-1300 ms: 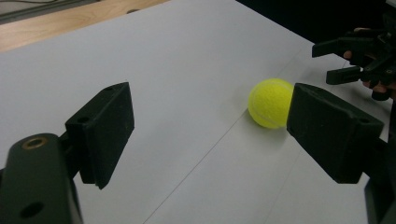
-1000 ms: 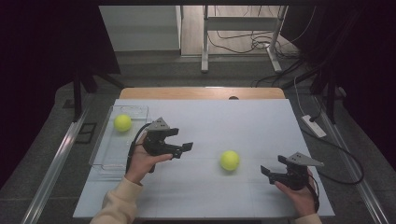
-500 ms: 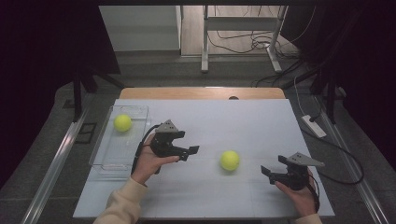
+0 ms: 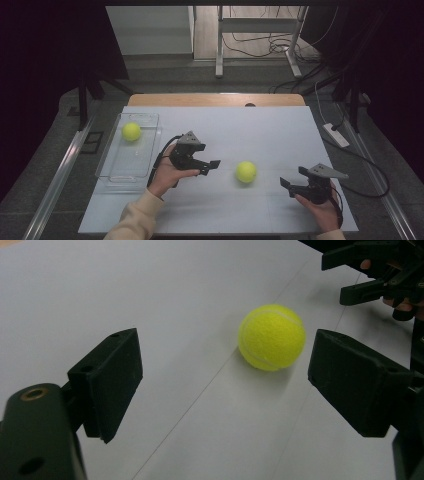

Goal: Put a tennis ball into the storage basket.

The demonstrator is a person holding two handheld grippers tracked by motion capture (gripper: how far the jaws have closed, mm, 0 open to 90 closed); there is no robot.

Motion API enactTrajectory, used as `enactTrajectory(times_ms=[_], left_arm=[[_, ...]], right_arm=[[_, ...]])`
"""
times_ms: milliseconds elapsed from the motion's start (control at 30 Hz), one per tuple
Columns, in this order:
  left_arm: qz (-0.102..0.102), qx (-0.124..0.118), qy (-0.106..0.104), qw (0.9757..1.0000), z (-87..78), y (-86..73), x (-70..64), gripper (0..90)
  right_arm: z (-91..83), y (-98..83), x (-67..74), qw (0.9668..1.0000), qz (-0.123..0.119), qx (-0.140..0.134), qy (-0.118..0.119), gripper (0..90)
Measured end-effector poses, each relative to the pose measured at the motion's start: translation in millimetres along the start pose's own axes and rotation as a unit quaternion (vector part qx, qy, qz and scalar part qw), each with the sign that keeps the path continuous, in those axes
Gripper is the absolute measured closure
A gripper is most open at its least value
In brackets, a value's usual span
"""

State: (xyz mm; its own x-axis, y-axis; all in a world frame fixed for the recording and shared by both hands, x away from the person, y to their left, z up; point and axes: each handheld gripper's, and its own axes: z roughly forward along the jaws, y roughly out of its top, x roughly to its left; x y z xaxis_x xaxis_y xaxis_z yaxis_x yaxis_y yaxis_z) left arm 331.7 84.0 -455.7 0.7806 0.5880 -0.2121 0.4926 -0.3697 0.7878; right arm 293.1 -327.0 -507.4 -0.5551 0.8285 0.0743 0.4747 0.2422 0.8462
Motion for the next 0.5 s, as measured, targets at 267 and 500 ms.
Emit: enactTrajectory(times_ms=[267, 500], left_arm=[[0.000, 0.004, -0.005, 1.0000, 6.2, 1.2, -1.5, 15.0], [0.001, 0.005, -0.007, 1.0000, 9.3, 2.9, -3.0, 14.9]], right_arm=[[0.2, -0.2, 0.3, 1.0000, -0.002, 0.001, 0.001, 11.9], [-0.2, 0.1, 0.5, 1.0000, -0.001, 0.000, 0.001, 11.9]])
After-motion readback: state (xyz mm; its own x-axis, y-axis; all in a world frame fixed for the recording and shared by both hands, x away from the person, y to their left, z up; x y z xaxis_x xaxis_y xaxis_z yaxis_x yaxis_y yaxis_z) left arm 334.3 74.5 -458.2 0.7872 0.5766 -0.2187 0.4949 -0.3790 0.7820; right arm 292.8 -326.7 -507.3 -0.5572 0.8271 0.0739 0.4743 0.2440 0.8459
